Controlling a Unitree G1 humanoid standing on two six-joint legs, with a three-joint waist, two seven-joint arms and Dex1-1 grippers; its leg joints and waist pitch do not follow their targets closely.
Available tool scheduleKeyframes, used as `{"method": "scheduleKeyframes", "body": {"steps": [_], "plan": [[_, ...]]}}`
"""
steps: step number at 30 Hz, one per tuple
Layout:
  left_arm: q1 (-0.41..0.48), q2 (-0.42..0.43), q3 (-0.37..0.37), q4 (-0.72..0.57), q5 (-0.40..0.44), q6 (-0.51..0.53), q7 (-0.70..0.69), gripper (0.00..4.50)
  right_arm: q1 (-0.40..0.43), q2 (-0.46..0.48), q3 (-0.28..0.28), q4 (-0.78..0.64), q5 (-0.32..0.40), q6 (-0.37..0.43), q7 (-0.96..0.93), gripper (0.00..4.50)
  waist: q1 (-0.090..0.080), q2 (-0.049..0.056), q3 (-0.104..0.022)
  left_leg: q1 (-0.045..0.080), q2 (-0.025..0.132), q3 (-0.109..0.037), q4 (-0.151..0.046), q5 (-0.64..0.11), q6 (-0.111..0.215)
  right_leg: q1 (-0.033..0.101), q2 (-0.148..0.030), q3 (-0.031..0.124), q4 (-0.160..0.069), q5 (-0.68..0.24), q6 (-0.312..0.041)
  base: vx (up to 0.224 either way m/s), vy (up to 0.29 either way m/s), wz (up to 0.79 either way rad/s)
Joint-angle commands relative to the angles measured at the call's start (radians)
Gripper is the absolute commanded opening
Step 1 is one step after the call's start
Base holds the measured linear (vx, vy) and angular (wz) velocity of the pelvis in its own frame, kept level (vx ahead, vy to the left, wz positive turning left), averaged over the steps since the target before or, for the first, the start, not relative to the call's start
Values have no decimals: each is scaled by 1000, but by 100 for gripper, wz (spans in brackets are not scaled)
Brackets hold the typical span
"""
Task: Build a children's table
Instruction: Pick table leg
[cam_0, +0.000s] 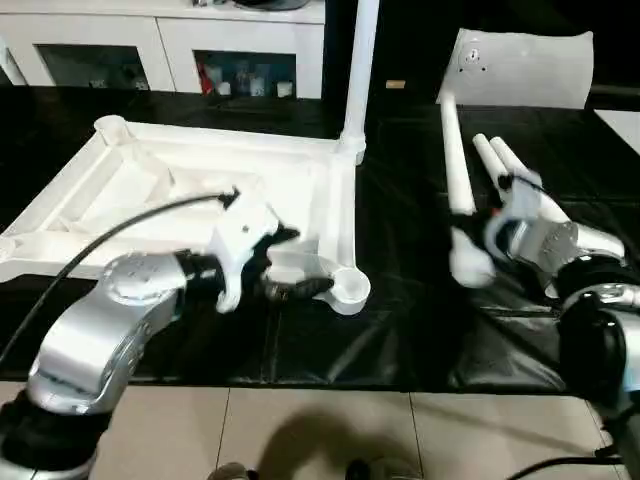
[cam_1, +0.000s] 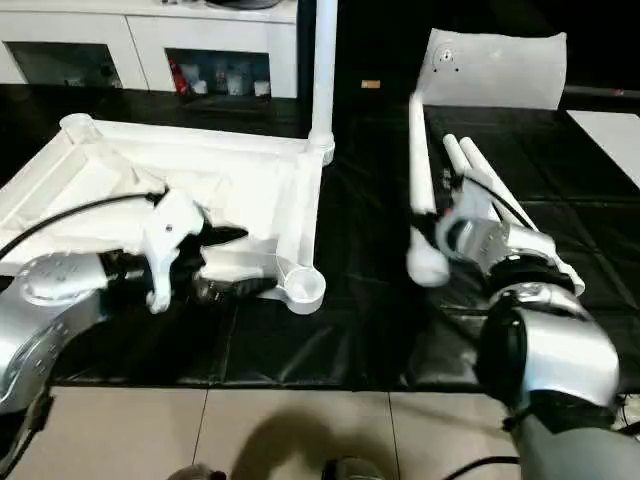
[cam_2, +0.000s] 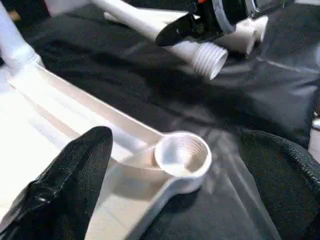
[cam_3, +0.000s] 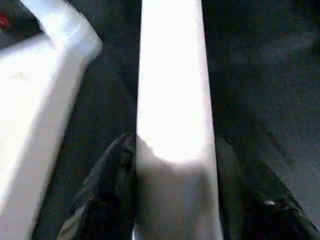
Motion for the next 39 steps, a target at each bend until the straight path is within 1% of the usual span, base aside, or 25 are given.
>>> {"method": "scheduleKeyframes", "body": {"steps": [1,2,4,5,7,8,9,10,11,12,13,14,15,17,18,19,23,24,25,26,28,33,34,36,39], "plan": [[-24,-7,-11,21,12,-13,9,450,26,8,-1,-43,-5,-57,-35,186,3,12,-84,-2,15,1,-59,-136,21,73,-58,41,-77,-243,-188,0,0,0],[-28,-10,-13,28,13,-18,10,450,36,16,2,-52,-8,-85,-44,186,3,11,-86,-2,15,1,-59,-126,20,74,-57,41,-75,-226,-193,0,0,0],[-35,-21,-13,40,12,-30,14,450,39,28,-44,-66,44,-69,-33,186,3,12,-89,0,15,1,-58,-126,23,75,-56,41,-71,-201,-204,0,0,0],[-39,-30,-10,48,13,-37,21,450,45,34,-60,-88,67,-79,-7,186,1,9,-89,-2,14,1,-59,-125,27,77,-55,41,-71,-192,-207,0,0,0],[-73,-82,15,96,23,-52,82,450,83,67,-112,-221,166,-80,113,186,3,0,-89,-4,16,3,-59,-122,49,82,-57,43,-73,-181,-198,0,0,0],[-73,-82,15,96,23,-52,82,450,83,67,-112,-221,166,-80,113,186,5,1,-89,-4,16,3,-59,-116,56,82,-56,43,-73,-177,-194,0,0,0],[-95,-102,27,126,31,-58,113,450,113,89,-116,-313,213,-50,167,186,5,1,-91,-4,17,1,-59,-107,60,83,-57,42,-70,-172,-196,0,0,0],[-98,-104,28,130,31,-58,117,450,119,92,-115,-328,220,-45,175,186,7,2,-90,-3,16,2,-59,-103,69,82,-56,42,-74,-173,-190,0,0,0],[-107,-111,34,143,32,-60,127,450,136,102,-110,-375,240,-27,198,186,5,-1,-91,-4,18,-1,-60,-101,67,83,-58,41,-71,-178,-192,0,0,0],[-125,-133,54,162,26,-53,154,450,167,118,-104,-457,283,4,232,186,6,-2,-89,-5,16,-1,-61,-100,64,84,-58,39,-75,-205,-183,0,0,0],[-140,-155,74,176,16,-45,177,450,199,132,-98,-538,326,36,263,186,9,-2,-88,1,17,2,-59,-107,64,81,-59,42,-81,-228,-173,0,0,0],[-156,-179,98,187,-2,-36,194,450,231,146,-92,-620,371,66,291,185,13,-3,-88,-2,14,2,-60,-95,72,86,-57,44,-85,-223,-156,0,0,0],[-171,-200,120,195,-20,-25,208,450,261,158,-87,-694,412,97,312,185,14,-1,-91,0,19,-1,-61,-86,71,83,-60,43,-80,-217,-159,0,0,0],[-199,-235,155,215,-54,-15,226,450,306,180,-81,-801,475,145,334,185,17,-7,-88,-3,14,1,-63,-81,72,83,-57,41,-87,-244,-149,0,0,0],[-221,-258,177,232,-79,-8,237,450,329,192,-78,-853,510,175,342,185,20,-5,-91,0,16,-1,-63,-80,71,81,-60,41,-86,-247,-152,0,0,0],[-269,-304,225,266,-136,7,258,450,373,208,-51,-939,552,211,367,185,25,-7,-90,1,15,0,-64,-83,70,80,-59,40,-90,-263,-145,0,0,0],[-320,-349,271,303,-200,33,279,450,408,221,-27,-1002,579,242,385,185,30,-9,-87,-2,14,-1,-64,-91,62,76,-61,38,-97,-314,-128,0,0,0],[-342,-371,292,319,-221,44,291,450,424,227,-20,-1032,597,260,384,185,31,-10,-84,-1,9,2,-64,-99,59,74,-59,38,-105,-350,-112,0,0,0],[-357,-386,308,331,-238,51,297,450,436,229,-9,-1053,603,272,388,185,35,-4,-85,4,12,0,-64,-104,56,72,-61,38,-105,-360,-108,0,0,0],[-375,-405,326,345,-261,63,305,450,454,232,6,-1082,612,285,390,185,33,-8,-85,-1,11,-1,-66,-100,54,75,-59,36,-105,-365,-97,0,0,0],[-403,-435,345,366,-301,85,306,450,484,240,27,-1136,631,317,383,185,37,-8,-86,-3,10,-2,-66,-87,57,76,-59,36,-108,-357,-84,0,0,0],[-430,-474,358,407,-354,107,307,450,518,236,78,-1188,640,351,395,185,39,-5,-91,-5,18,-7,-69,-61,61,78,-63,35,-100,-288,-114,0,0,0],[-432,-479,357,420,-359,105,305,450,528,233,95,-1202,641,360,403,185,38,-8,-90,-8,15,-6,-69,-63,65,80,-63,35,-102,-276,-114,0,0,0],[-434,-477,350,431,-358,103,297,450,537,230,109,-1217,644,368,405,185,40,-7,-89,-7,14,-5,-68,-68,65,79,-64,36,-105,-289,-109,0,0,0],[-422,-498,376,446,-435,128,237,450,563,221,143,-1249,661,400,431,185,42,-9,-89,-6,13,-3,-68,-68,62,79,-65,36,-108,-316,-99,0,0,0]]}}
